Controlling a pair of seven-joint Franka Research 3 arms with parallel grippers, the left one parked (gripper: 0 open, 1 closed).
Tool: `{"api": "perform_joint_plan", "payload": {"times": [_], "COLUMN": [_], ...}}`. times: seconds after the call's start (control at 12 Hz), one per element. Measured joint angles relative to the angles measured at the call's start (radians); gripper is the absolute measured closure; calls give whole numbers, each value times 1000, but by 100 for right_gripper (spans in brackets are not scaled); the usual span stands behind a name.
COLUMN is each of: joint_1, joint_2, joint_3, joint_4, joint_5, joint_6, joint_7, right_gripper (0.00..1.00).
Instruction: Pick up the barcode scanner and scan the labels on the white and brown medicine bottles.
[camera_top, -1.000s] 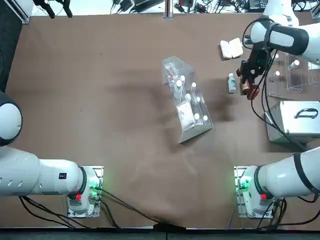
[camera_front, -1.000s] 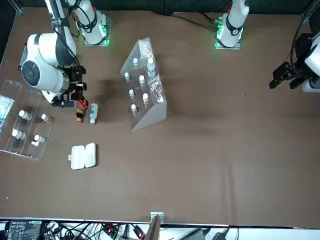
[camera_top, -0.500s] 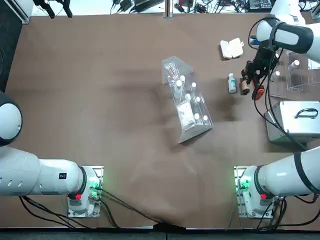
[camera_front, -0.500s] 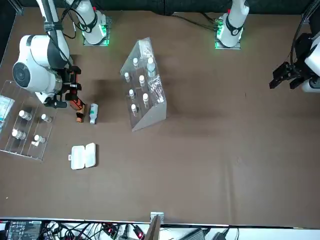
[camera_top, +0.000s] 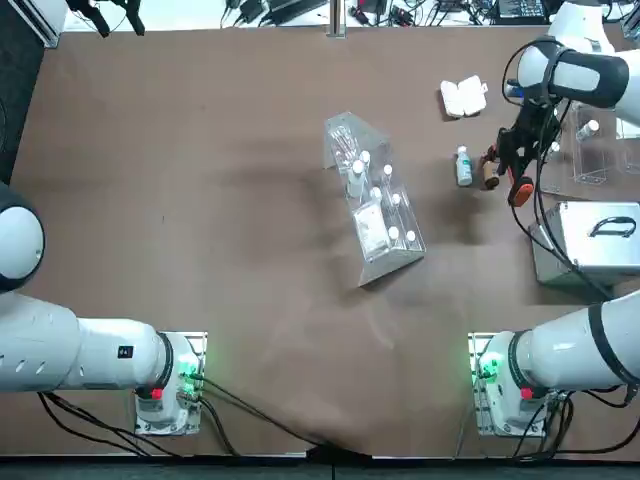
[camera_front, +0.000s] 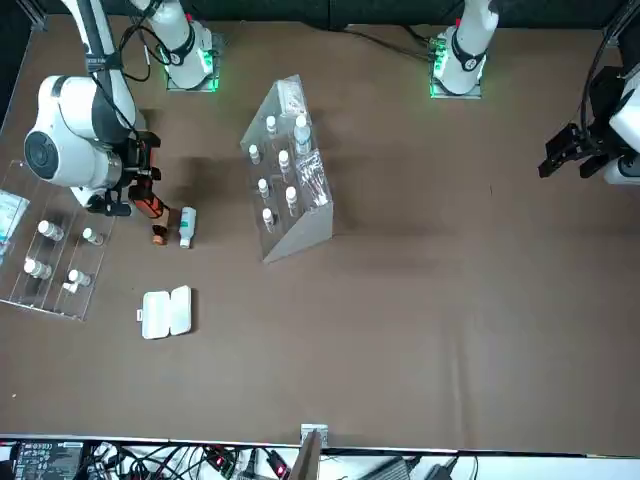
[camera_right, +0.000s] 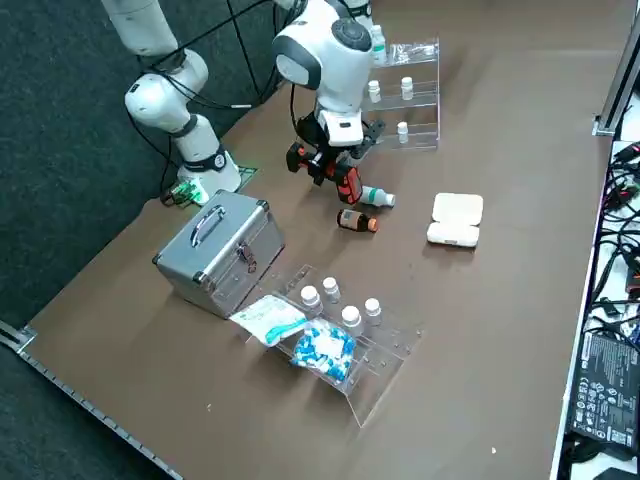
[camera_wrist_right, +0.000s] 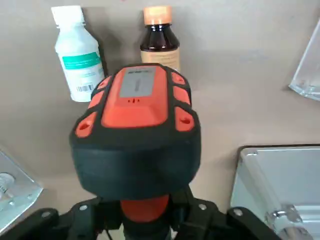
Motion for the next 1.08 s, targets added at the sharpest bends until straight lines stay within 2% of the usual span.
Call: {"api": "perform_joint_plan", "payload": {"times": [0.33, 1.08], "joint_1": [-1, -9], "joint_2": [14, 29], "joint_3": [0, 0], "joint_4": [-41, -44], "joint_5": [-7, -33], "joint_6": [56, 80], "joint_7": [-3, -4], "right_gripper": [57, 57]}}
